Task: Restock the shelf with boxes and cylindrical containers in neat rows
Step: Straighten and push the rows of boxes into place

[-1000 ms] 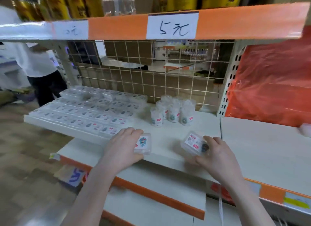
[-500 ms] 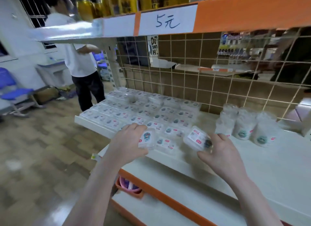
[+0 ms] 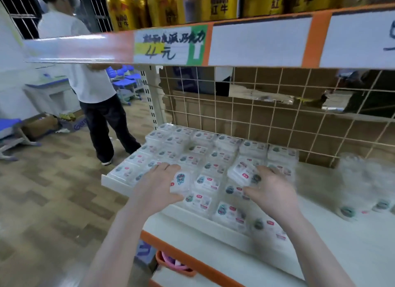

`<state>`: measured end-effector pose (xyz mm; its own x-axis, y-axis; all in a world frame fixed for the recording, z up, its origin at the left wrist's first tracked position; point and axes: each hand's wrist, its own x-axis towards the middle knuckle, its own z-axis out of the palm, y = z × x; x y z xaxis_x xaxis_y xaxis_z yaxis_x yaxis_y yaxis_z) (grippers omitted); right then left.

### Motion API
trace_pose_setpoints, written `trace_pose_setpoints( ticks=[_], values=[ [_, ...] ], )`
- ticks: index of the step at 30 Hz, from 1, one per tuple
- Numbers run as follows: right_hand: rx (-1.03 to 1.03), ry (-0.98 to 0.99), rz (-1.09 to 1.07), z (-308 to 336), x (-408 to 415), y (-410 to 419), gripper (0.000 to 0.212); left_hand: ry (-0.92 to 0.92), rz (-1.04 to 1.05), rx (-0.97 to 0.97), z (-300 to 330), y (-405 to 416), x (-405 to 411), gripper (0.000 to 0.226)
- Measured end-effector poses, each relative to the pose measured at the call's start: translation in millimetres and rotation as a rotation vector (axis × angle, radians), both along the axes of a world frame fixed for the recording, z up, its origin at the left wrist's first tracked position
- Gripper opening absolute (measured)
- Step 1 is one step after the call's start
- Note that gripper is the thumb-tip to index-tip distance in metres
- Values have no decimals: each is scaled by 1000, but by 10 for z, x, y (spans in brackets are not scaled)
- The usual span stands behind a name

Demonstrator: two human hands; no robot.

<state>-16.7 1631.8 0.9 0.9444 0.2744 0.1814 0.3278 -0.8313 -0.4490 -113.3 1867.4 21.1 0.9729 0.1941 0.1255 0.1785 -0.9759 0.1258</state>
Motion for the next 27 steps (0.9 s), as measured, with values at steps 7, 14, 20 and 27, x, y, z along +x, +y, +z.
trace_pose_setpoints(
  ticks=[7, 14, 20, 27],
  values=[
    [-65, 60, -130, -55, 71, 725, 56, 45, -141, -5, -136, 798, 353, 75],
    [-85, 128, -351, -106, 160, 1476, 50, 24, -335, 23, -179, 1500, 668, 74],
    [-133, 158, -442, -168, 232, 1793, 56, 41, -425, 7, -216, 1753, 821, 67],
    [-198, 112, -456, -280, 239, 1846, 73, 57, -448, -72, -312, 1777, 923, 67]
  ],
)
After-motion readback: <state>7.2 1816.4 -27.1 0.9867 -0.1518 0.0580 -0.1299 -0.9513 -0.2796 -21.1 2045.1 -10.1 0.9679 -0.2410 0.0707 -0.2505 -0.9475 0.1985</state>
